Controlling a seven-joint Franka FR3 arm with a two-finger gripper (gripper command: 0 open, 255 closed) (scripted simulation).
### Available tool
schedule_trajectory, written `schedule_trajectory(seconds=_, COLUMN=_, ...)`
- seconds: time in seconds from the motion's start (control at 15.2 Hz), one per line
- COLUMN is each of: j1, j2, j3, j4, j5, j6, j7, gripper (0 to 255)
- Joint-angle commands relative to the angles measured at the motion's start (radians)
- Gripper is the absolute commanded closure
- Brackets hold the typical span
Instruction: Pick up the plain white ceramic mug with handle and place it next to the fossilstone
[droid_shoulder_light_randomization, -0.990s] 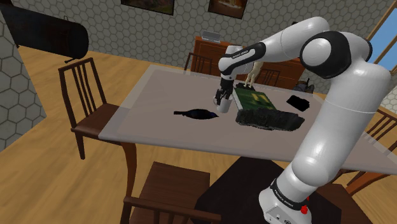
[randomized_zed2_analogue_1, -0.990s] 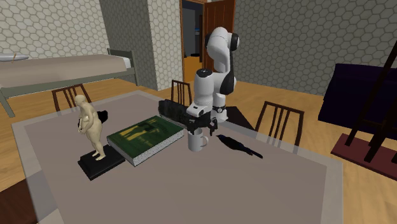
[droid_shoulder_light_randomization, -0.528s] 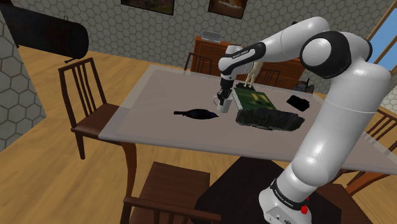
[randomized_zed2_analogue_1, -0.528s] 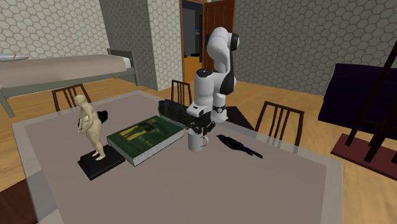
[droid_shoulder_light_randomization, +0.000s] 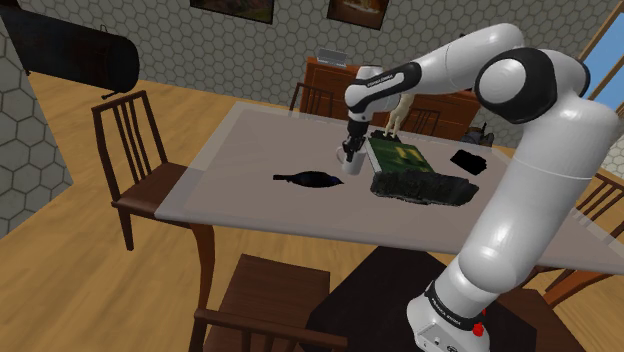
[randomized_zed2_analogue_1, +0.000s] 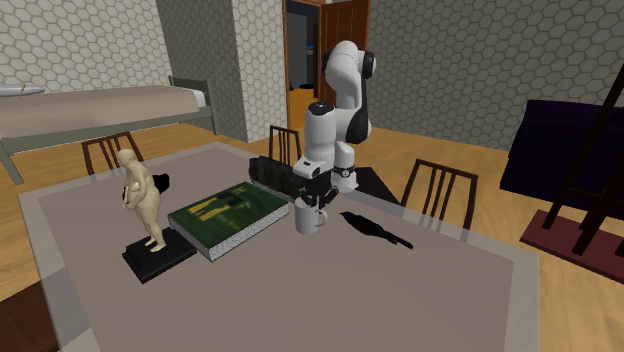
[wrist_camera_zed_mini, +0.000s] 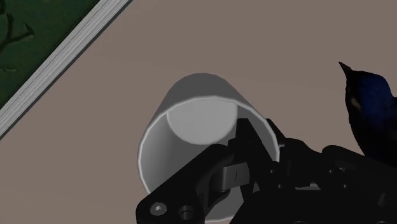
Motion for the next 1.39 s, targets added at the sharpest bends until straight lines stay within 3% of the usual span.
schedule_trajectory(seconds=0.0, j1=0.001, j2=-0.014, j3=0.000, j4=0.010, j5=-0.003, j6=-0.023, j7=0.003, gripper=255)
schedule_trajectory(seconds=1.32, j1=0.006, j2=-0.096, j3=-0.001, j4=0.182, j5=-0.021, j6=-0.277, j7=0.008, gripper=255)
